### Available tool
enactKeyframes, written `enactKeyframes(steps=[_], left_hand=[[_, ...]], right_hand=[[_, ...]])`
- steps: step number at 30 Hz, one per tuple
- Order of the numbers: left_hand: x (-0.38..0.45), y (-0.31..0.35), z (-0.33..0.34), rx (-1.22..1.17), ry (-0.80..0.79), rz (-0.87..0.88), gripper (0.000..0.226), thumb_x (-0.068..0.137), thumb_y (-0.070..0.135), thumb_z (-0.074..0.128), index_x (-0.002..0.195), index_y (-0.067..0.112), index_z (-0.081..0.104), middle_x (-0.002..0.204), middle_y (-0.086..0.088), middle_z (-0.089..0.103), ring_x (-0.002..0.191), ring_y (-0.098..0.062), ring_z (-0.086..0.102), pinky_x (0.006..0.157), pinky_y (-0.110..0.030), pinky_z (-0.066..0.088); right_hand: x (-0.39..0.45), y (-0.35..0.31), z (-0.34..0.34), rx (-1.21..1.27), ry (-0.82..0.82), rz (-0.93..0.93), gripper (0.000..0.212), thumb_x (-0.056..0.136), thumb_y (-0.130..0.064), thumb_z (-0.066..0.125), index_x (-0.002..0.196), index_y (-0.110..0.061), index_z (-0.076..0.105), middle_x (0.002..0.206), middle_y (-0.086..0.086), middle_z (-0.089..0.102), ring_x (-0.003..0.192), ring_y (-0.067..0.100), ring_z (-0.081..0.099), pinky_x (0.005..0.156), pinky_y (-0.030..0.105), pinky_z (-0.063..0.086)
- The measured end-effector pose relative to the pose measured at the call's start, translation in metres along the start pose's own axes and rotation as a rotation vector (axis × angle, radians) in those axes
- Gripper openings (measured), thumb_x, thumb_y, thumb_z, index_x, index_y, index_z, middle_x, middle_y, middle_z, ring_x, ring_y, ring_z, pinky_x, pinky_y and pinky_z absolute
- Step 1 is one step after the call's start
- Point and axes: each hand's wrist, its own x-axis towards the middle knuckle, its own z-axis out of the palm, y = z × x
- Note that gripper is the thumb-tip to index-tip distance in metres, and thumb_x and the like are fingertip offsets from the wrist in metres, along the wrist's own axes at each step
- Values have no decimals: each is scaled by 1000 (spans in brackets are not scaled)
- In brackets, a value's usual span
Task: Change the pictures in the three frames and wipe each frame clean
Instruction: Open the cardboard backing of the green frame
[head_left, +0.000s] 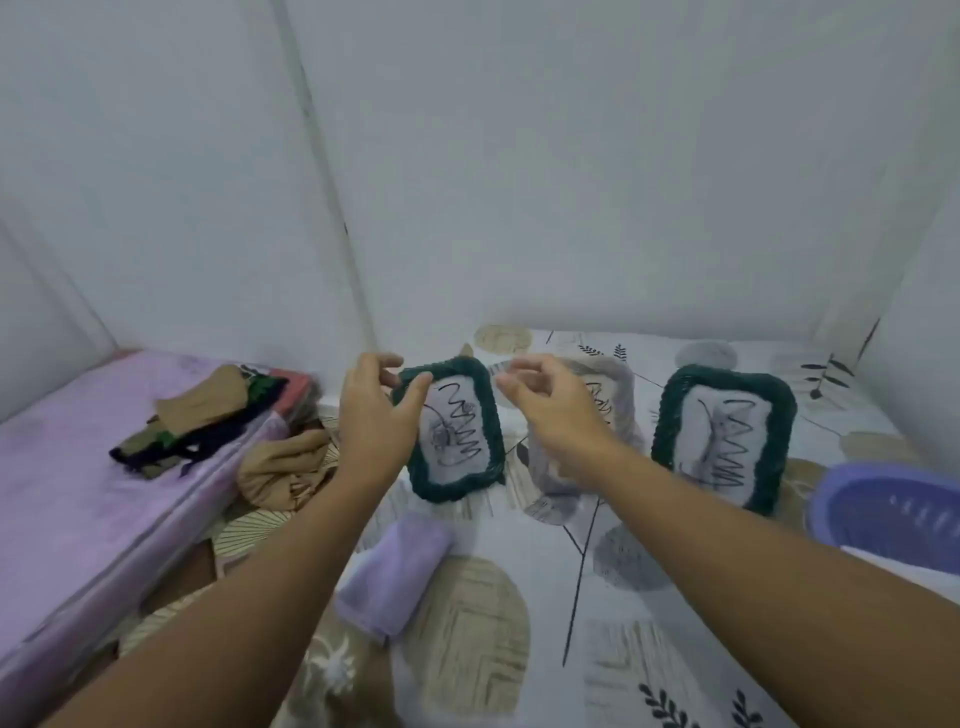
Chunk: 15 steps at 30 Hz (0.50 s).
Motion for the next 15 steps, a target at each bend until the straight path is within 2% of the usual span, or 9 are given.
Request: enactKeyframes(steps=[2,4,7,9,10,13,15], left_hand=[[-3,-22,-1,-9,0,-148,50,83,53,76,119,32,49,109,8,52,103,-18,58,89,-45,56],[-11,-45,0,-128,-76,-286,66,76,64,77,126,34,45,121,6,53,112,-20,58,91,-48,58],[-9,-67,5,-277,-178,-430,73,85,51,78,142,22,43,136,-5,56,119,-23,61,97,-48,57],[-9,-73,8,-326,-237,-493,70,89,41,77,145,14,44,137,-6,58,121,-23,61,99,-45,56],[-9,-75,9,-345,-269,-514,65,89,36,78,143,12,48,134,-5,61,120,-22,62,96,-41,58],[-10,-78,14,-386,-349,-528,34,91,20,76,121,14,62,111,-2,74,102,-17,72,71,-23,60],[-11,-80,16,-394,-397,-528,25,93,13,73,117,12,66,105,-3,78,98,-20,75,72,-25,61]], right_hand=[[-1,4,14,40,-56,64,39,94,-45,70,128,-31,57,133,-5,61,125,16,58,92,32,51],[-1,12,25,27,-119,103,47,94,-48,68,134,-34,50,148,-1,51,137,20,48,106,43,47],[0,20,39,12,-241,205,85,83,-72,64,154,-38,30,158,-3,42,140,25,47,112,55,43],[2,23,45,16,-285,236,81,90,-70,57,156,-41,22,158,-5,41,141,25,45,116,53,37],[3,25,47,15,-287,259,77,96,-64,54,159,-38,17,160,-4,38,144,25,41,118,49,33],[8,27,50,-37,-281,289,74,104,-55,46,162,-27,8,165,-1,29,149,27,31,116,46,29],[12,29,51,-46,-277,311,74,105,-53,42,162,-25,5,167,0,26,150,29,29,117,48,27]])
